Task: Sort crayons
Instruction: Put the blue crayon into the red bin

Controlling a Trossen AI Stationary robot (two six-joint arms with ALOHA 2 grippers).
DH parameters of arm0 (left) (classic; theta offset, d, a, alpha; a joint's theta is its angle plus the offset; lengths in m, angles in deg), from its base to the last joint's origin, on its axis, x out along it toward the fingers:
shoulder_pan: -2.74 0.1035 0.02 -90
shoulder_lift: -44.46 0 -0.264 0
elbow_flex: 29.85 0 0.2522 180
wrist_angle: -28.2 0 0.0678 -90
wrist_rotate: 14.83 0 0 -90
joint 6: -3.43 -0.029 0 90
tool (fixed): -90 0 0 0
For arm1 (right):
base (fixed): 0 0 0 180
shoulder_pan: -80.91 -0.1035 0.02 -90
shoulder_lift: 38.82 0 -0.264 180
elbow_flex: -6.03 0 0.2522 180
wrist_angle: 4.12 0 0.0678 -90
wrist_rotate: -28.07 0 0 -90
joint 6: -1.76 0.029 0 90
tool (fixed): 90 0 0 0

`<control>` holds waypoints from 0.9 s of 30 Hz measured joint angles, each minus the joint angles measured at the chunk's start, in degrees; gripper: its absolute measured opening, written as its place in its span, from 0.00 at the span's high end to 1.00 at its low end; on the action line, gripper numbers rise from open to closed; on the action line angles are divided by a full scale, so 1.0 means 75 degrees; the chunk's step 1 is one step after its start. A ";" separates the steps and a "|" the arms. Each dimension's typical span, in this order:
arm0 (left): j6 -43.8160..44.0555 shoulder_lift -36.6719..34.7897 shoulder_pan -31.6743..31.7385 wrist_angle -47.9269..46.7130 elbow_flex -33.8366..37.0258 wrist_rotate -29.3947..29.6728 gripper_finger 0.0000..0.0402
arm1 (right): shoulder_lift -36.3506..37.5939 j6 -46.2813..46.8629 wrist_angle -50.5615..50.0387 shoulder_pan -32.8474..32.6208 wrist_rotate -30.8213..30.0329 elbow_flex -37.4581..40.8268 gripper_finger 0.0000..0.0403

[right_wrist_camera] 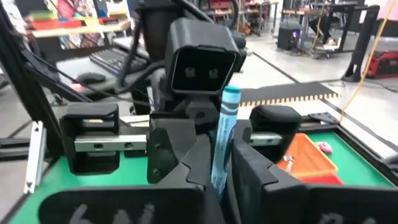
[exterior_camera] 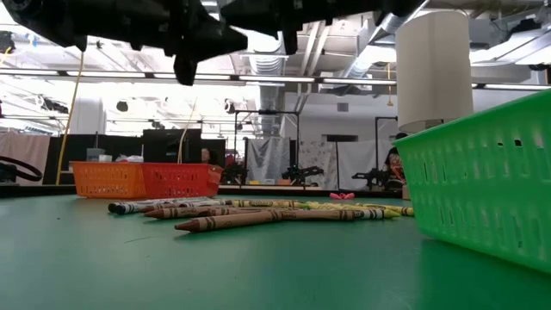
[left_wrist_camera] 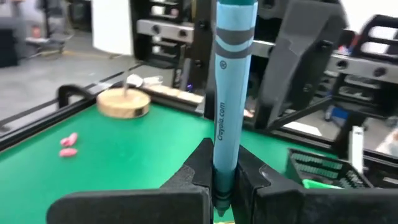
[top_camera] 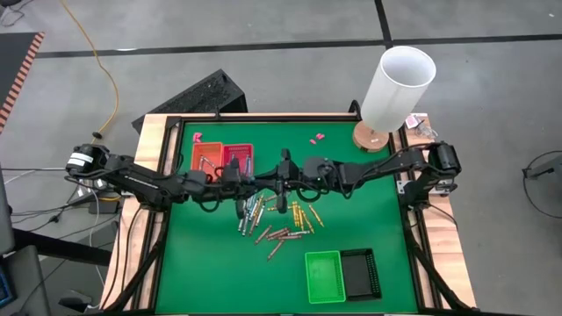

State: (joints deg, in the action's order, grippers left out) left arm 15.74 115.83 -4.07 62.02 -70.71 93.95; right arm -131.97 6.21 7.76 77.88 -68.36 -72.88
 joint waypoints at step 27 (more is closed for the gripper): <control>0.3975 -0.0006 0.1720 -0.4815 0.0006 0.2544 0.96 | 0.0000 0.0651 -0.2499 0.0402 -0.0729 0.0000 0.83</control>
State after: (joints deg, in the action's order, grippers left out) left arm 45.56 115.79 8.83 25.90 -70.66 113.03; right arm -131.97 11.09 -10.98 80.90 -73.83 -72.88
